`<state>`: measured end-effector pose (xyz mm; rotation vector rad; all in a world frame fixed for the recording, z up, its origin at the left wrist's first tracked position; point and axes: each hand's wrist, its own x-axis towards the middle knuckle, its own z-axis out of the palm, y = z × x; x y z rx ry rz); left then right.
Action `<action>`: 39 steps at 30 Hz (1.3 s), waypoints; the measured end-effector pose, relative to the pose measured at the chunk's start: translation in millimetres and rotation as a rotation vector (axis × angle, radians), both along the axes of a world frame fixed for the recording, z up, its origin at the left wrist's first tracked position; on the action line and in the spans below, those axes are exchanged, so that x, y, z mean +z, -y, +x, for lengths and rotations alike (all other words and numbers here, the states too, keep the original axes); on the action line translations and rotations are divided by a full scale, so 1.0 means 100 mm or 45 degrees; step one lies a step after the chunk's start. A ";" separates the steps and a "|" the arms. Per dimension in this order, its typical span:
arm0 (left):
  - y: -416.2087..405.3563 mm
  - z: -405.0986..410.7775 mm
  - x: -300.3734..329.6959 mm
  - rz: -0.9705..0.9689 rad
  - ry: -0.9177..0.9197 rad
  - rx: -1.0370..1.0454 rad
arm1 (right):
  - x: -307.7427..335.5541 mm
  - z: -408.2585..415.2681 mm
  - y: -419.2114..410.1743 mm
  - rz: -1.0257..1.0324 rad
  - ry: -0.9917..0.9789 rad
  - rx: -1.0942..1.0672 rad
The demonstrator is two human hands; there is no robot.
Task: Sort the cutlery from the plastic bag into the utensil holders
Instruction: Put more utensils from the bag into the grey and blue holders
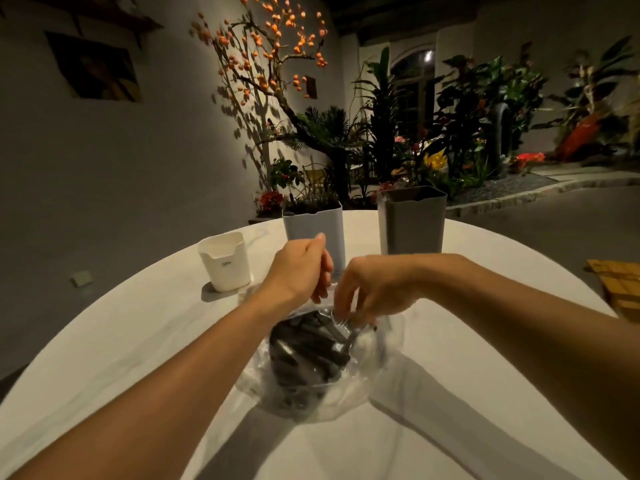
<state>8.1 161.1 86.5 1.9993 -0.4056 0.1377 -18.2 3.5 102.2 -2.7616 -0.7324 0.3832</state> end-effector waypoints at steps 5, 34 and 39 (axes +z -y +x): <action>-0.18 -0.14 -0.42 0.188 0.084 0.113 | -0.40 -0.01 -0.20 -0.293 0.104 0.053; -0.55 -0.30 -0.85 0.424 0.537 0.170 | -0.85 -0.17 -0.39 0.064 0.718 -0.299; -0.53 -0.37 -0.89 0.750 0.503 0.098 | -0.87 -0.20 -0.40 0.496 0.931 -0.161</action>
